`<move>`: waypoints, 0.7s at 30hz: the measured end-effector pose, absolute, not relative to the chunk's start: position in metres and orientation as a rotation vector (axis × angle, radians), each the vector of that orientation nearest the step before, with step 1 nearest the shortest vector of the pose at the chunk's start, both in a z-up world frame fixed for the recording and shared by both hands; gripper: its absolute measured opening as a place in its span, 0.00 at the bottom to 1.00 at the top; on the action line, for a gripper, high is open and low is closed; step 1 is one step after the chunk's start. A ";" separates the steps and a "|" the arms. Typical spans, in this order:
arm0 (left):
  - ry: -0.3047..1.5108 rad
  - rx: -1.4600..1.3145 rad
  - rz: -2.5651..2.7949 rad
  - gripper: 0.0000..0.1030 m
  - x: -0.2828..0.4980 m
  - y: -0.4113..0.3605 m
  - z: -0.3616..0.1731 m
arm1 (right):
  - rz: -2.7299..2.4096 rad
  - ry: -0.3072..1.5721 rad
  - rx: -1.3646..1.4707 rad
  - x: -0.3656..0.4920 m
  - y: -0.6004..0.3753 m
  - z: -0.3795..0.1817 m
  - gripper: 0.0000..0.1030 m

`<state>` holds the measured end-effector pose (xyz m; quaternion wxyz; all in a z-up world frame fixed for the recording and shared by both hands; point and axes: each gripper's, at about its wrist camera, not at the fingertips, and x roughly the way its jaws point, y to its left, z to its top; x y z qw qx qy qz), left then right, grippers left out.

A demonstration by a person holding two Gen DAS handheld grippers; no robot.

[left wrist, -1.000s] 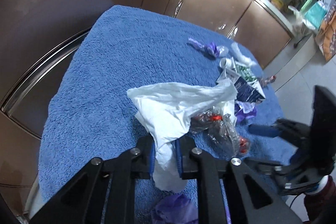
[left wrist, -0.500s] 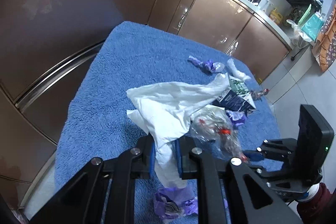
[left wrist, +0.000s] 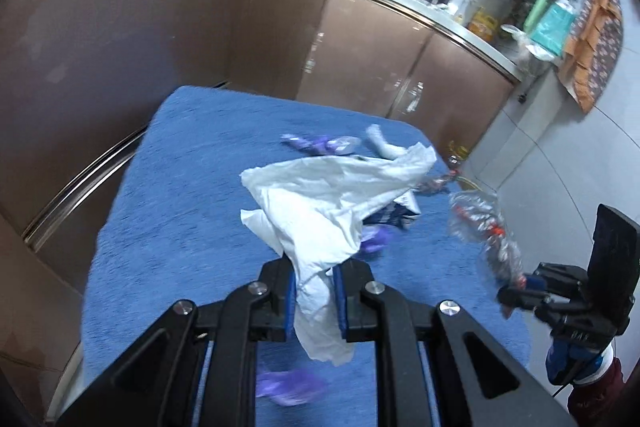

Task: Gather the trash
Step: 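Carry tissue and plastic bag over the black bin and open both tools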

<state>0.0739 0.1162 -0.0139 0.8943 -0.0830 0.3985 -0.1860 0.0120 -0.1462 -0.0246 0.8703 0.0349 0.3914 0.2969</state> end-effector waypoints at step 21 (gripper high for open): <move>0.987 0.082 -0.904 0.14 0.115 -0.268 -0.035 | -0.084 0.757 0.401 -0.029 -0.462 -0.085 0.19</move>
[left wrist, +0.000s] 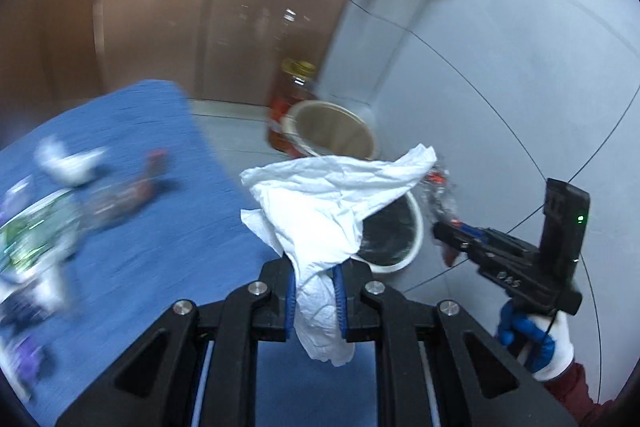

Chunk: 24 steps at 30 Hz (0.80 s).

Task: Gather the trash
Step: 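Carry tissue and plastic bag over the black bin and open both tools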

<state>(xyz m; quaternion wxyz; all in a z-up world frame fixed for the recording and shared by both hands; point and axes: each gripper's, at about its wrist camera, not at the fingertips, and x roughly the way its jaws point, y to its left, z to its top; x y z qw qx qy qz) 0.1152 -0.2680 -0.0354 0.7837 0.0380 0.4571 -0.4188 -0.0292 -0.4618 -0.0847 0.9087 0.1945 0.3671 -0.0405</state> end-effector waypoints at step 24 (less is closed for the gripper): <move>1.205 0.149 -0.983 0.47 0.162 -0.516 -0.160 | -0.448 0.911 0.367 0.002 -0.569 -0.183 0.47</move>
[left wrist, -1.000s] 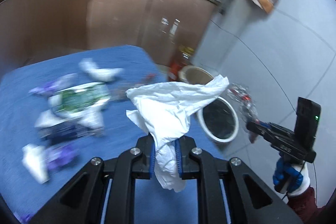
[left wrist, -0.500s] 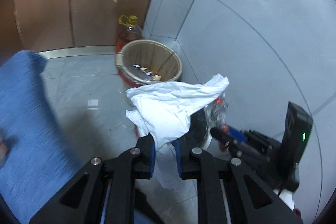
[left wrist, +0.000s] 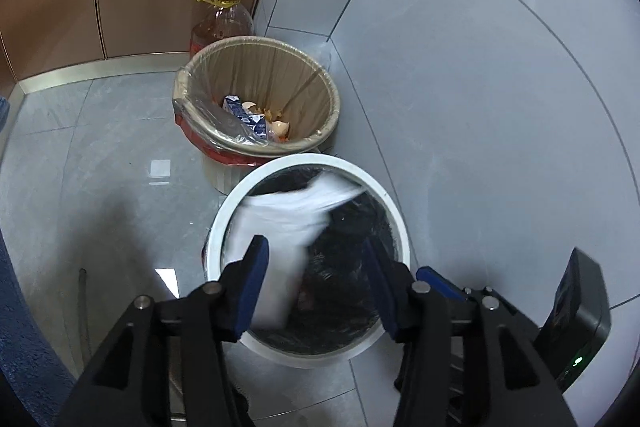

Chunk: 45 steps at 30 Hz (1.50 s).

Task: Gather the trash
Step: 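Carry tissue and plastic bag over the black bin and open both tools, then return both tools to the table toward the purple wrappers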

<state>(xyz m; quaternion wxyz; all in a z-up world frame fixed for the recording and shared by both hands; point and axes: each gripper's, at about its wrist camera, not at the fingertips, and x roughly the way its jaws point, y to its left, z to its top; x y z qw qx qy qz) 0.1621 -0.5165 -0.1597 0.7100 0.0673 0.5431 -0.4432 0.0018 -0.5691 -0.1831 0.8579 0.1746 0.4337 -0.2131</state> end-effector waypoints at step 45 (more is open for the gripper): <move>0.625 -0.018 -0.555 0.54 0.008 -0.082 0.041 | -0.017 0.401 0.125 -0.104 -0.303 0.075 1.00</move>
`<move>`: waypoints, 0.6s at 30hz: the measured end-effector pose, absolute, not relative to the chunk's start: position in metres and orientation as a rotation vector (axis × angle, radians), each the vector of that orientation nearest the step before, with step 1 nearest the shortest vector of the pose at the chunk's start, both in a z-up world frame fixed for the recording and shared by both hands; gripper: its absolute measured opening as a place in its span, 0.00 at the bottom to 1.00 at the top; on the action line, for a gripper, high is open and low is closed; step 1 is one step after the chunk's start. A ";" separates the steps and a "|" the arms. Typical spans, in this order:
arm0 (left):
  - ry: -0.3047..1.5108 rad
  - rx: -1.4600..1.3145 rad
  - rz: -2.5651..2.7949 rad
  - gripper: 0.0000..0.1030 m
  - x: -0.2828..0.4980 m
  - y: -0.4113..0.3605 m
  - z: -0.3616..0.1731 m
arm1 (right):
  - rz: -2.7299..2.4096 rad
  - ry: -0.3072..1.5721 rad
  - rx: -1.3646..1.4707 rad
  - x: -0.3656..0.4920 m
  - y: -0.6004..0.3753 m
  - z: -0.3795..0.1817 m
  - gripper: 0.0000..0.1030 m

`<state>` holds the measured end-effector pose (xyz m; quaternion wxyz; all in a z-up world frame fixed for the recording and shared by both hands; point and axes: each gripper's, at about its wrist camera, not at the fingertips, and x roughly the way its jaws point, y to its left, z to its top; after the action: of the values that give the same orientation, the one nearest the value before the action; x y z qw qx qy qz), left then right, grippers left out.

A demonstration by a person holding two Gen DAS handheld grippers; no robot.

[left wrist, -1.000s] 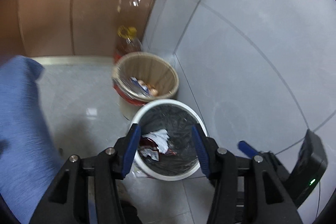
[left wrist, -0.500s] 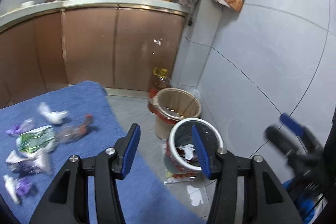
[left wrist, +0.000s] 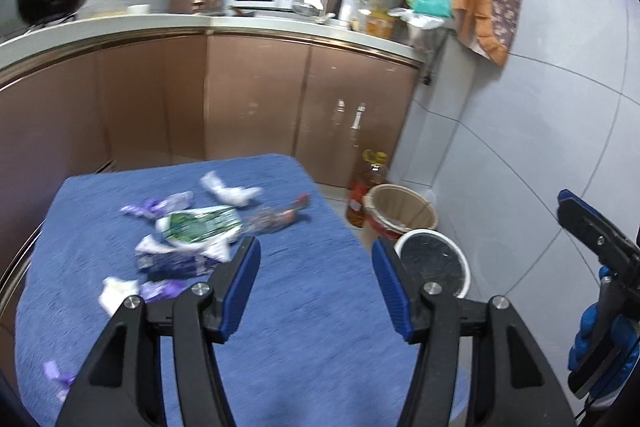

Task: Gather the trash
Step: 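Return both tools to the table toward the purple wrappers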

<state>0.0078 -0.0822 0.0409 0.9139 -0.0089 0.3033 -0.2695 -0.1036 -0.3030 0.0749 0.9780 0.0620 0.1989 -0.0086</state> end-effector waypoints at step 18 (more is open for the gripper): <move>0.722 -0.110 -0.111 0.65 -0.015 0.133 -0.051 | 0.240 0.525 0.127 -0.040 -0.225 0.030 1.00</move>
<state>-0.0150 0.1325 -0.0514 0.9326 -0.0538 0.3527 -0.0544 -0.0397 -0.2246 0.0299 0.9567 0.0628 0.2585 0.1183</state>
